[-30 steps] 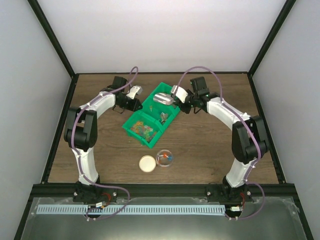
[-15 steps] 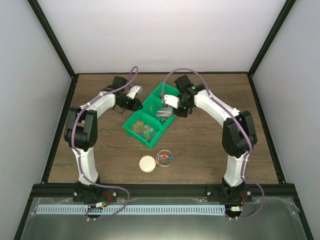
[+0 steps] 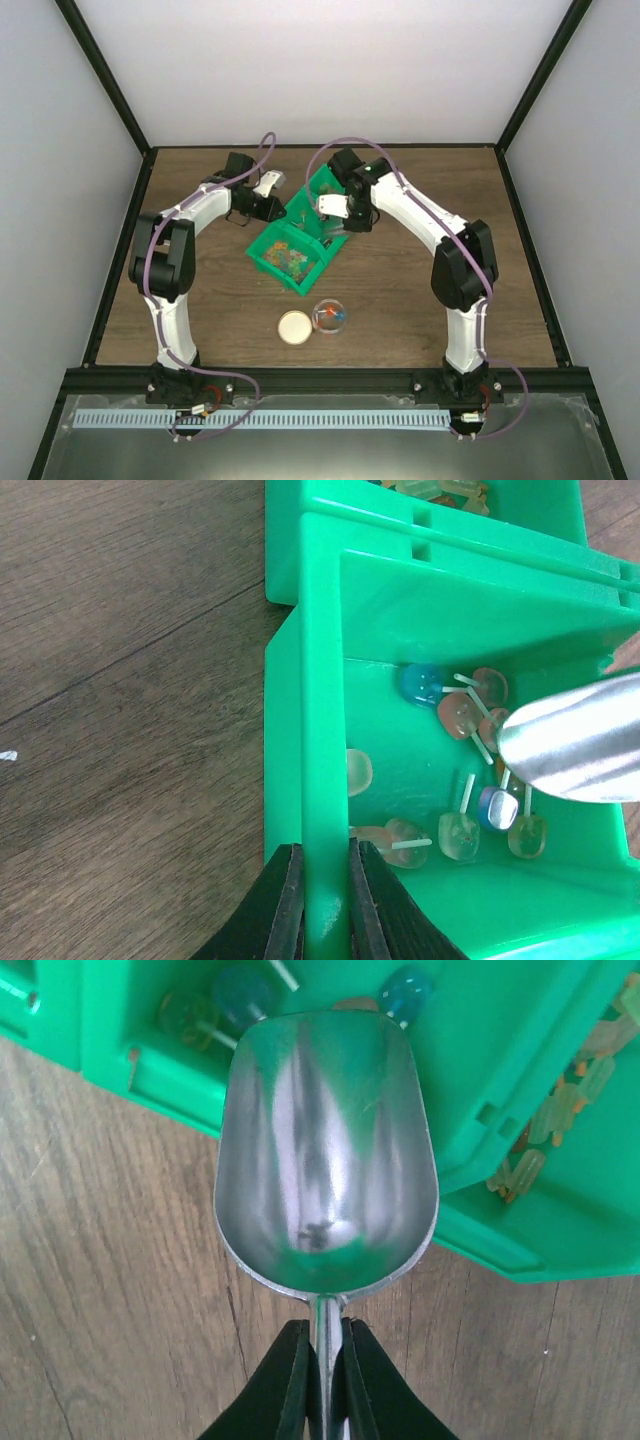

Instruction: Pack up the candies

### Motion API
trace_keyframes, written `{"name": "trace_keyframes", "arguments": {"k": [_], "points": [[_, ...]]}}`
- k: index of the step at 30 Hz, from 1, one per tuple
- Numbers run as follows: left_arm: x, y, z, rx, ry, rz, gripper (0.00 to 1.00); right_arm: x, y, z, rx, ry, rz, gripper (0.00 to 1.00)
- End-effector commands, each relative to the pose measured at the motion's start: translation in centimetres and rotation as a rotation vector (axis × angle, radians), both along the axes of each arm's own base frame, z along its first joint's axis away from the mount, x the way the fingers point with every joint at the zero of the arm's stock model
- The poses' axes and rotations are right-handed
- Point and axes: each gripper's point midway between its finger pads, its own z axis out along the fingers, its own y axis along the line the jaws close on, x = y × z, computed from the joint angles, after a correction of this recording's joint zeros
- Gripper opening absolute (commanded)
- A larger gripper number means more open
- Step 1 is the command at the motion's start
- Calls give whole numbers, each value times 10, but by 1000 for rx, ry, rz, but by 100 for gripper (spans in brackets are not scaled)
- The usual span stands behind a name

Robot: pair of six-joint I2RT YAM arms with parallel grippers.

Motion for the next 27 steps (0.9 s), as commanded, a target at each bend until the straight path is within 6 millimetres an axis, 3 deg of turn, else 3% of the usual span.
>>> {"name": "trace_keyframes", "arguments": {"k": [1,11,19,27], "points": [[-5,-4,-16,-19,42,1,6,-5,-5,5,-112,-11,84,1],[-5,-8,-18,-44,52,21,6,6,6,-9,-174,-3,215,1],[-4,-10,-21,-45,58,30,5,-6,36,-26,-131,72,323,1],[-5,-10,-23,-43,63,31,4,-17,59,-50,-23,217,214,1]]}}
